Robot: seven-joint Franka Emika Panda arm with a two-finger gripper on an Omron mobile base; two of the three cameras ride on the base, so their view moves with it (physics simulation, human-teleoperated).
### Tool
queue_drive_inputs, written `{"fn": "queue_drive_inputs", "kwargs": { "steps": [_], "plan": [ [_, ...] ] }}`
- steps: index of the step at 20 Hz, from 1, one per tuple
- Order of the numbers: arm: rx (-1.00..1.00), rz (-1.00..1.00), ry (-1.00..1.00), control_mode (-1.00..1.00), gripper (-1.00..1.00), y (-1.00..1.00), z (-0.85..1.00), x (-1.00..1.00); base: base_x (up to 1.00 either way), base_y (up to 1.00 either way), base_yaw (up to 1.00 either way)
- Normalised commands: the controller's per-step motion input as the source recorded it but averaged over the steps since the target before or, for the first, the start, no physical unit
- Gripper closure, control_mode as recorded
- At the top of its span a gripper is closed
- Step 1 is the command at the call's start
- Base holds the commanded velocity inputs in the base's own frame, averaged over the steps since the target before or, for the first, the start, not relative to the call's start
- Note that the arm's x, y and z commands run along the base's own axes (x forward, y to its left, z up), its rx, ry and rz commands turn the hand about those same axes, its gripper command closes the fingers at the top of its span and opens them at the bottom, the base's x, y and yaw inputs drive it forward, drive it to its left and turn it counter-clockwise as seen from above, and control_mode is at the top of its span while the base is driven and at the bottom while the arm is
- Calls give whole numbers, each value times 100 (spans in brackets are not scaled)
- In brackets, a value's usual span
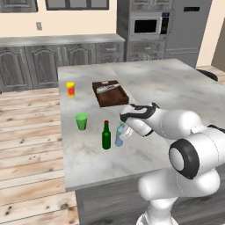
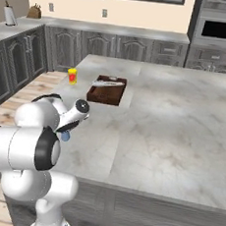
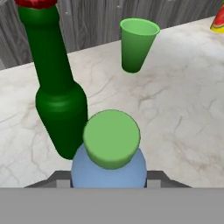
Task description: Place the drinks on the dining counter in a tight cluster.
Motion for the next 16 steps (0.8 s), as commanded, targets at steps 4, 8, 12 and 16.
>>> {"fn": "queue_drive_inputs", "kwargs": {
  "steps": [4,8,12,16],
  "plan": [
    [0,0,0,-100,-100,0,0,0,0,0,0],
    [0,0,0,-100,-100,0,0,0,0,0,0],
    [0,0,0,-100,-100,0,0,0,0,0,0],
    [0,0,0,-100,-100,-12,0,-3,0,0,0]
  ]
}}
